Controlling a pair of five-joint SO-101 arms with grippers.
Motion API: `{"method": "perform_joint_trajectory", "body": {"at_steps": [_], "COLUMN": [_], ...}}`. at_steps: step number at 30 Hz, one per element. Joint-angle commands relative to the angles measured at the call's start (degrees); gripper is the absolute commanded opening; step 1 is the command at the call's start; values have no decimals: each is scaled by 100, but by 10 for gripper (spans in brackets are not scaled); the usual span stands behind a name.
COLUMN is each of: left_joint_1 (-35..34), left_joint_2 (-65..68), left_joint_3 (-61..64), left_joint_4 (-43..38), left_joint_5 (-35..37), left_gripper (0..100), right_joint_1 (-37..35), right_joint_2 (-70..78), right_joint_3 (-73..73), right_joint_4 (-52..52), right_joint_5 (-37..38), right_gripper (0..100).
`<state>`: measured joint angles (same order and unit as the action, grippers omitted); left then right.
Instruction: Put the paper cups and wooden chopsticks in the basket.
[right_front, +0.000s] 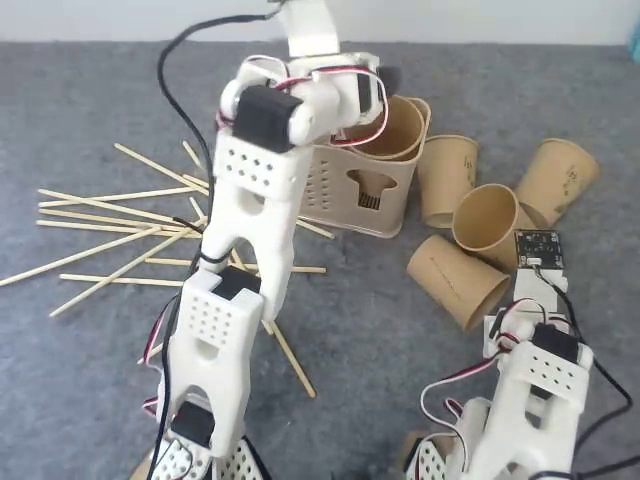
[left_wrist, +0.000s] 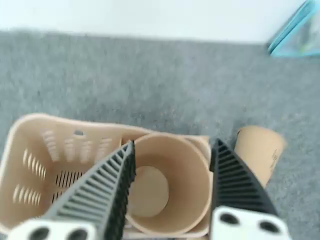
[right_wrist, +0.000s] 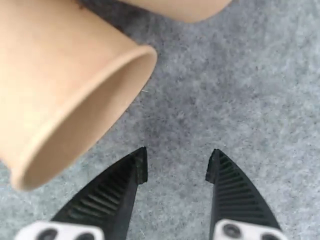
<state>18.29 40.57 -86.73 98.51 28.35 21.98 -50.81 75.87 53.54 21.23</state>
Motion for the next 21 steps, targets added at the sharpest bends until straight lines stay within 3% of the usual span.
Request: {"method": "perform_joint_trajectory", "body": {"at_steps": [1, 8, 21], "left_joint_1": [-264, -774, -941], "left_joint_2": [-149, -800, -4475], "left_joint_3": [-690, 40, 6035], "left_joint_4": [229, 246, -202], "left_joint_5": [-70, -431, -774], "left_gripper": [224, 195, 198], "right_joint_1": [-57, -66, -198], "right_joint_2": [-233, -233, -242], "right_joint_3": [-26, -18, -44], "right_joint_4": [-119, -92, 57], "right_joint_5": [114, 114, 360], "right_gripper": [198, 198, 198]}}
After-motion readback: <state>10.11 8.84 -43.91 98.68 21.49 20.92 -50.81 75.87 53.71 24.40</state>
